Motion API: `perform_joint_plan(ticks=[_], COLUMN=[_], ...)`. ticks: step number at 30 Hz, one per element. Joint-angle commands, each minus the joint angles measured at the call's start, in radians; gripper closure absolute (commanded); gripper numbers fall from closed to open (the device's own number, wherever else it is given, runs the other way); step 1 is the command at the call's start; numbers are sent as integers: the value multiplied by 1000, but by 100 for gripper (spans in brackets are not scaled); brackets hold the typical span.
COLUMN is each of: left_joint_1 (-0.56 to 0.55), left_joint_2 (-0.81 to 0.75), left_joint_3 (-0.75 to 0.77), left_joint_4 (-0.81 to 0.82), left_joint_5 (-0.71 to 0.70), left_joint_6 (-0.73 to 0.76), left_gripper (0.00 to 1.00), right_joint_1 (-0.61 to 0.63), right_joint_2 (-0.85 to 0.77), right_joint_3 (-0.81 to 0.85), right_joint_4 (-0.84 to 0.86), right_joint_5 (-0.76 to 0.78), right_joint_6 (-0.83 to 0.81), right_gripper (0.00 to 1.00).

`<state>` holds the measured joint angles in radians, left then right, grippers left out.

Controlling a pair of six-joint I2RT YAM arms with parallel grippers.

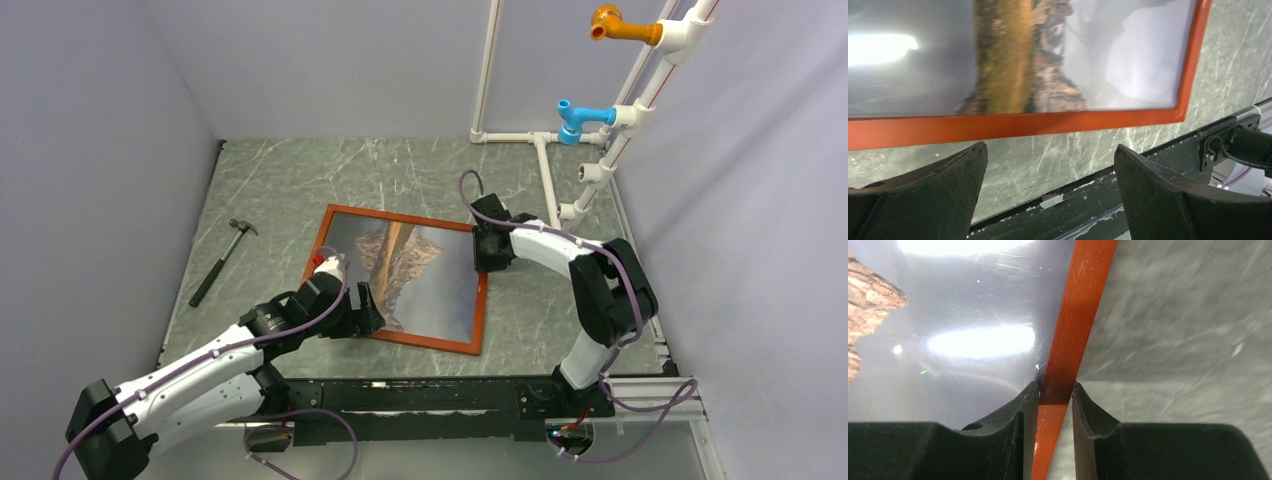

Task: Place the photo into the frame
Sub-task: Adjust the photo frame at the center of the board.

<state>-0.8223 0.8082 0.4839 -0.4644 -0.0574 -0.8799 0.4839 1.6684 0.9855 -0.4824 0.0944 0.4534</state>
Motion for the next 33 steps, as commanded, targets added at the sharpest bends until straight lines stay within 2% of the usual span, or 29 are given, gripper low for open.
perform_joint_plan(ticks=[1,5,6,10,12,14,17,23,27,29,33], left_joint_1=[55,141,165,287,357,411,481,645,736,755,761], left_joint_2=[-30,-47,-49,-44,-21,6,52,136,218,249,282], left_joint_3=[36,43,44,49,60,82,121,135,111,92,52], left_joint_4=[-41,-84,-97,-131,-152,-181,-216,-188,-126,-94,-32], left_joint_5=[-1,15,19,44,48,38,21,58,139,160,213], left_joint_6=[49,85,96,145,173,201,248,307,322,323,315], left_gripper=[1,1,1,1,1,1,1,1,1,1,7], right_joint_1=[-10,-13,-16,-26,-25,-31,-59,-158,-166,-166,-156], right_joint_2=[84,157,163,133,92,44,-50,-241,-315,-333,-332], right_joint_3=[126,197,214,232,224,203,138,-90,-199,-237,-294], right_joint_4=[-34,-41,-46,-68,-80,-91,-93,-5,4,14,50], right_joint_5=[188,244,247,208,185,147,43,-265,-339,-369,-412], right_joint_6=[-214,-262,-256,-205,-176,-147,-90,1,25,31,37], right_gripper=[91,85,77,34,21,12,5,3,2,2,3])
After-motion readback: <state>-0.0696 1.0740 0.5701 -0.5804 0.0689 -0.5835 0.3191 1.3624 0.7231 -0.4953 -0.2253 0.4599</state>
